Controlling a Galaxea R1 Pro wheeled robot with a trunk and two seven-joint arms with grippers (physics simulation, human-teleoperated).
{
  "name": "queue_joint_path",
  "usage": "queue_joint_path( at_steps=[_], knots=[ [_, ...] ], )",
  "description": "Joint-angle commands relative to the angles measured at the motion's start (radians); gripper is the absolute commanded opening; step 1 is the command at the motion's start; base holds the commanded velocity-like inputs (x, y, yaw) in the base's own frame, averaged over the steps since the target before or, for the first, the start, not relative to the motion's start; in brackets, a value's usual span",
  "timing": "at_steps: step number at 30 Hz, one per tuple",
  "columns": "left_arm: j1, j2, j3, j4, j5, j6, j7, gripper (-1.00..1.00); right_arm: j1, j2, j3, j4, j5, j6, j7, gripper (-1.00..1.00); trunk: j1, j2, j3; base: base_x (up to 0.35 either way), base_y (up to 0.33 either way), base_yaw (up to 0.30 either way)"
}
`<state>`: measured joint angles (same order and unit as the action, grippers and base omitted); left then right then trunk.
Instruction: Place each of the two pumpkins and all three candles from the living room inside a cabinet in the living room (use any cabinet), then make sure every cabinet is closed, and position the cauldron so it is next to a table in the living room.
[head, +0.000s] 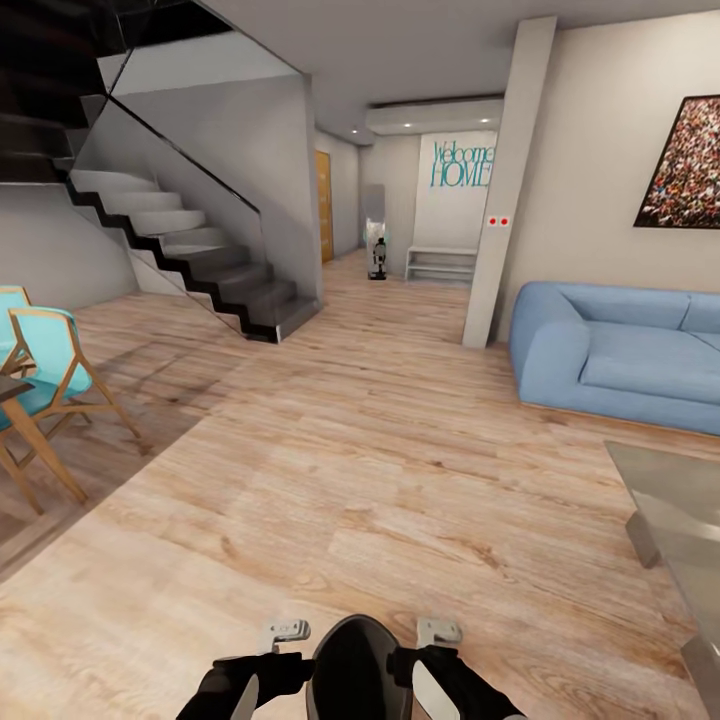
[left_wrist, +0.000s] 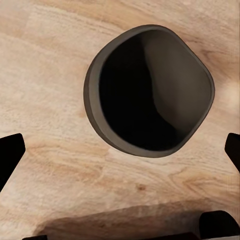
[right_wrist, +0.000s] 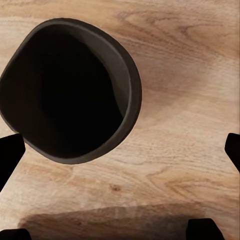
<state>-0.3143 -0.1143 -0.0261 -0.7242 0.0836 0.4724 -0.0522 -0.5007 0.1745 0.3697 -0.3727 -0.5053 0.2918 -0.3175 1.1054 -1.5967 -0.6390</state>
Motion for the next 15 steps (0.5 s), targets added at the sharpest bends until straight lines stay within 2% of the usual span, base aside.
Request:
queue_joint_path(
  at_steps=[1, 7, 15],
  knots=[
    [0.000, 0.000, 0.000, 0.000, 0.000, 0.000, 0.000, 1.00, 0.001, 0.000, 0.000, 0.000, 0.000, 0.000, 0.000, 1.00, 0.004, -0.007, -0.003, 0.000, 0.000, 0.000],
    [0.000, -0.001, 0.000, 0.000, -0.001, -0.001, 0.001, 1.00, 0.002, 0.000, 0.000, 0.001, -0.002, -0.033, 0.000, 1.00, 0.027, -0.049, -0.022, 0.000, 0.000, 0.000],
    [0.000, -0.001, 0.001, 0.000, -0.001, -0.004, 0.003, 1.00, 0.002, 0.000, 0.000, 0.001, -0.002, -0.040, 0.004, 1.00, 0.058, -0.105, -0.047, 0.000, 0.000, 0.000]
  ],
)
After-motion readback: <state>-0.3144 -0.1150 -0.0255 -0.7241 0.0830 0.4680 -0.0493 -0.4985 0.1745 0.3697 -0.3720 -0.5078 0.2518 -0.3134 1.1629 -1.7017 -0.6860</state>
